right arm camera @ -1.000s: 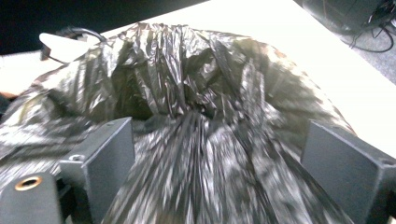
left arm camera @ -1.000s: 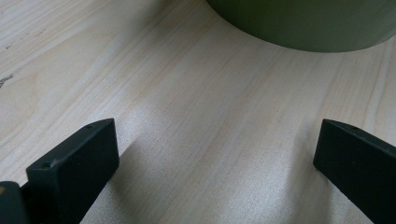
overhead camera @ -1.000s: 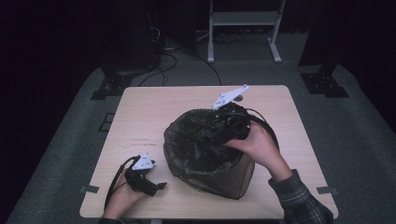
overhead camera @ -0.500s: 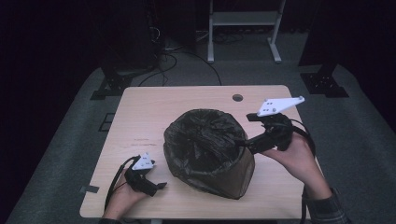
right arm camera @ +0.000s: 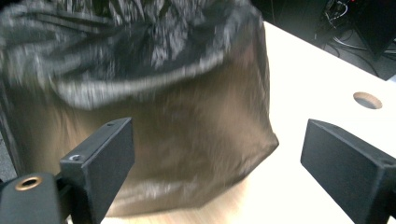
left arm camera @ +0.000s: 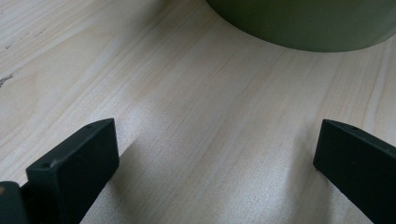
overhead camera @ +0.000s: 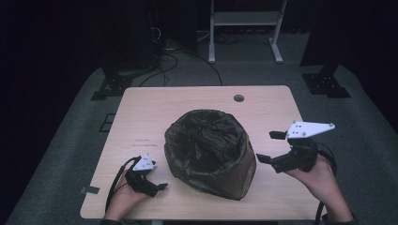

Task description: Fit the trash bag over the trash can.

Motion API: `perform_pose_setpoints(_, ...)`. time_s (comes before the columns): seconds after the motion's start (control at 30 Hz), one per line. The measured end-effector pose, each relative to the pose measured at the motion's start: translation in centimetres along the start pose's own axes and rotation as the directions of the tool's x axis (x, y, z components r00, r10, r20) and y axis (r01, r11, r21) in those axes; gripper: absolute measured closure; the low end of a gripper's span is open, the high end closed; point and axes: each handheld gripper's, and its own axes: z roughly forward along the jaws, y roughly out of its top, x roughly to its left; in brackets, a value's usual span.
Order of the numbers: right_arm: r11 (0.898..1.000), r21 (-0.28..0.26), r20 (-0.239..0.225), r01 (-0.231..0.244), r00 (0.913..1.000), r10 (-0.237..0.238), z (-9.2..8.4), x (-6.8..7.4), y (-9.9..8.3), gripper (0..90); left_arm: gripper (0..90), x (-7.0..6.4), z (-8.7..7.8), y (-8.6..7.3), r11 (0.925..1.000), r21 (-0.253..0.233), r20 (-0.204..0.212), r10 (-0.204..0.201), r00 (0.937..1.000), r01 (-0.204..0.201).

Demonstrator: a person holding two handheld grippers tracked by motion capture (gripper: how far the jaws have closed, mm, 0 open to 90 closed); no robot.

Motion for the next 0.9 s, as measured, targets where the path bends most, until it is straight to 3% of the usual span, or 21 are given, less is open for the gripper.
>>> perform_pose_setpoints(0.33, 1.000, -0.005, 0.018, -0.030, 0.9994, 0.030, 1.3, -0.4, -5.0, 9.0, 0.0, 0.0, 0.0, 0.0, 1.0000, -0.001, 0.001, -0.003, 1.0000, 0.003)
perform_pose_setpoints(0.6, 0.998, 0.060, 0.060, -0.032, 0.9978, 0.028, 2.7, -0.5, -8.1, 8.9, 0.0, 0.0, 0.0, 0.0, 1.0000, 0.000, 0.001, -0.001, 1.0000, 0.001)
perform_pose_setpoints(0.9, 0.991, 0.123, 0.074, -0.049, 0.9964, 0.040, 4.9, -0.6, -11.2, 8.9, 0.0, 0.0, 0.0, 0.0, 1.0000, 0.000, 0.001, 0.000, 1.0000, 0.000)
